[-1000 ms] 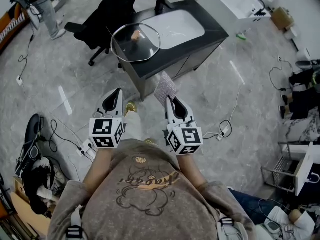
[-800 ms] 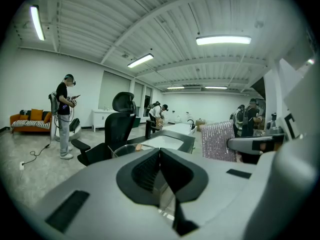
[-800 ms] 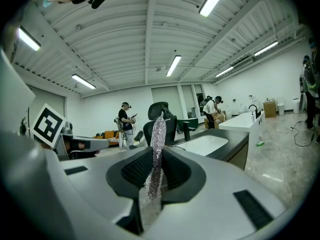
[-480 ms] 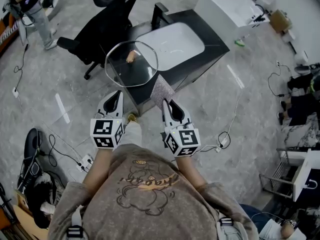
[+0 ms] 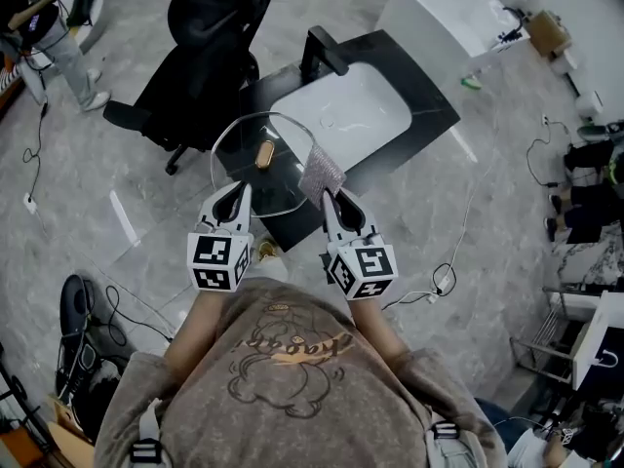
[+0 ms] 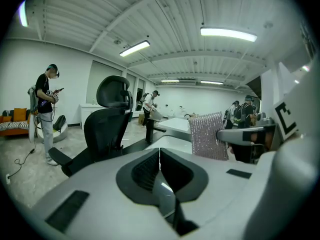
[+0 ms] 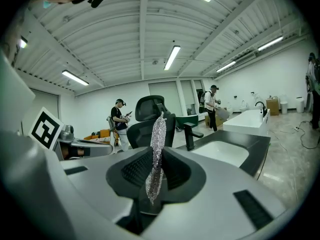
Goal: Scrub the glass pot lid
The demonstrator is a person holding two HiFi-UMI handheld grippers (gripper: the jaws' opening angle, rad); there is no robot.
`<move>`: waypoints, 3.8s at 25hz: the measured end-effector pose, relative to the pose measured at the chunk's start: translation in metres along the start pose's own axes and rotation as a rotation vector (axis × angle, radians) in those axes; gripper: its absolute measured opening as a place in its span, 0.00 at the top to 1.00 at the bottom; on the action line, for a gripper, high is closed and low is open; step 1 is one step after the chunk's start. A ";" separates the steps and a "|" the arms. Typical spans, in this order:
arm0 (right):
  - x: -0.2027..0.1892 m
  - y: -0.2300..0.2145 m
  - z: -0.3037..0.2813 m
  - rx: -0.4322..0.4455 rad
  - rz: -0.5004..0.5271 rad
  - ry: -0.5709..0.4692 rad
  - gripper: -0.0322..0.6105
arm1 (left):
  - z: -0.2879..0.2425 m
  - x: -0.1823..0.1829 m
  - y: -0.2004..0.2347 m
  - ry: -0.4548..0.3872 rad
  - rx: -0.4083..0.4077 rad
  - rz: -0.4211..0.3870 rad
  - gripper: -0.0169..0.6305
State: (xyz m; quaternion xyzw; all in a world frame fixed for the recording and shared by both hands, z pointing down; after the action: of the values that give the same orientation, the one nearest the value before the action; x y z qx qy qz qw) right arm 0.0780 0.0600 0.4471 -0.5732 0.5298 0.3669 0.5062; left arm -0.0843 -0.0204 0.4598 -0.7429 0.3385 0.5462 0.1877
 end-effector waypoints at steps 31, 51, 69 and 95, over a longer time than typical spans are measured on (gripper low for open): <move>0.013 -0.068 -0.083 0.066 -0.058 0.098 0.84 | -0.157 -0.084 0.028 0.382 -0.026 -0.020 0.69; -0.010 -0.049 -0.227 0.569 0.152 0.393 0.84 | -0.168 -0.103 0.024 0.423 0.056 0.044 0.69; -0.116 0.121 -0.271 1.492 0.613 1.003 0.84 | -0.165 -0.105 0.023 0.413 0.193 0.065 0.69; -0.171 0.138 -0.259 1.615 0.905 1.195 0.84 | -0.167 -0.106 0.023 0.414 0.206 0.050 0.69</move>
State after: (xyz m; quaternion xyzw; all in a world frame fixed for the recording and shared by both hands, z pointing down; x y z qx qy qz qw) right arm -0.1165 -0.1404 0.6407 0.0886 0.9341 -0.2724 0.2130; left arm -0.0051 -0.1132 0.6171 -0.8074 0.4419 0.3492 0.1758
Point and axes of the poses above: the fingertips, and each gripper's own axes: z backward along the fingers, y to its left, x out of its top, the point moved 3 cm from there along z, backward along the fingers, and after that the axes turned 2 degrees about x, right-handed, at the moved point
